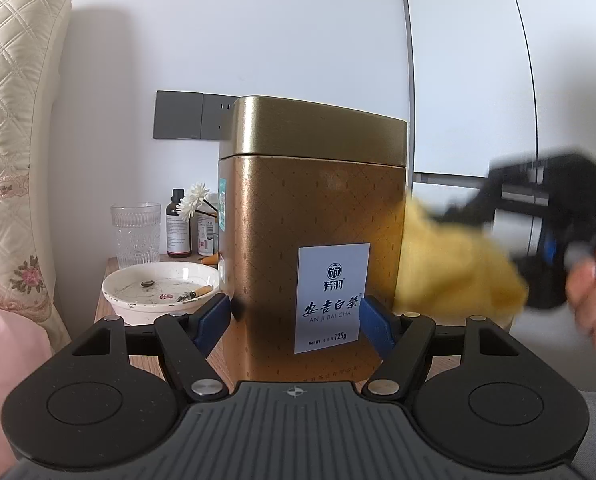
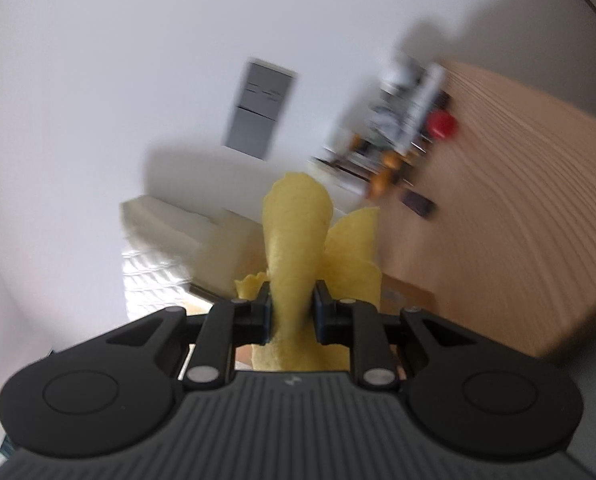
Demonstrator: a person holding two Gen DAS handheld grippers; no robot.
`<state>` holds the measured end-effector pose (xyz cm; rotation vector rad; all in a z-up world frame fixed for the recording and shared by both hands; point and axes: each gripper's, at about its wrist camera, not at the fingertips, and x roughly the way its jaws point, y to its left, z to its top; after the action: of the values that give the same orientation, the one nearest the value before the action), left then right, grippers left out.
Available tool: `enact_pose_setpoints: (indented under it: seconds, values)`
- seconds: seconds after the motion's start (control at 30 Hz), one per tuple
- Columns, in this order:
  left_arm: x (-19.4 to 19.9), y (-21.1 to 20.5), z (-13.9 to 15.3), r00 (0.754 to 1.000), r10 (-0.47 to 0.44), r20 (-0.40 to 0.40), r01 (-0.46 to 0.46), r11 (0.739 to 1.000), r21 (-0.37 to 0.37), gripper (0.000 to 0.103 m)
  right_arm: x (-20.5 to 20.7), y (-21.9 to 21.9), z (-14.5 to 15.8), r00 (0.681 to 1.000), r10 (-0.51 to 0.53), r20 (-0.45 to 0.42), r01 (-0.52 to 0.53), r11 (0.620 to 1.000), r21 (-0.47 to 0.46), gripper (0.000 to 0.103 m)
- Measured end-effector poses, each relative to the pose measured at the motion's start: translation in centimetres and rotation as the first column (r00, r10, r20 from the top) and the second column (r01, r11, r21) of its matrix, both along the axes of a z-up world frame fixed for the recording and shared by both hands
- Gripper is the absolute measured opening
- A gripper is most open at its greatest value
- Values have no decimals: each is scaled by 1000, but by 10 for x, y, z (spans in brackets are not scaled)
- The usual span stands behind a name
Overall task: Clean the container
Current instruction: 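Keep wiping the tin's side with the right gripper's cloth while the left holds it, then lower the gold tin onto the nightstand and open the left gripper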
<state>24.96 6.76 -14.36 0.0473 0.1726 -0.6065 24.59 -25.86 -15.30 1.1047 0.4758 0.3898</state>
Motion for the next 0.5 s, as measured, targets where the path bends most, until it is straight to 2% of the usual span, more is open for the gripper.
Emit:
enact_pose_setpoints:
  seconds: [0.1,0.17,0.23,0.37,0.43,0.5]
  values:
    - [0,-1,1,1000,1,-1,-1,1000,-1,75,-1,1,-15,998,6,-55,-7,1000,-13,22]
    - [0,-1,1,1000,3,0,-3,1000,0,75,1,0,-8,999,16,-52,-19,999,-43,22]
    - [0,-1,1,1000,3,2,-3,1000,3,75,2,-1,10,999,31,11,-30,996,-90,22]
    - [-1,-1,2,1000,5,4,-5,1000,1,75,7,-8,52,993,41,108,-13,967,-253,22]
    - [-2,0,2,1000,7,5,-7,1000,-2,75,12,-10,65,993,36,111,9,926,-377,22]
    - [-3,1,2,1000,10,6,-10,1000,-3,75,18,-6,72,997,32,72,12,843,-539,22]
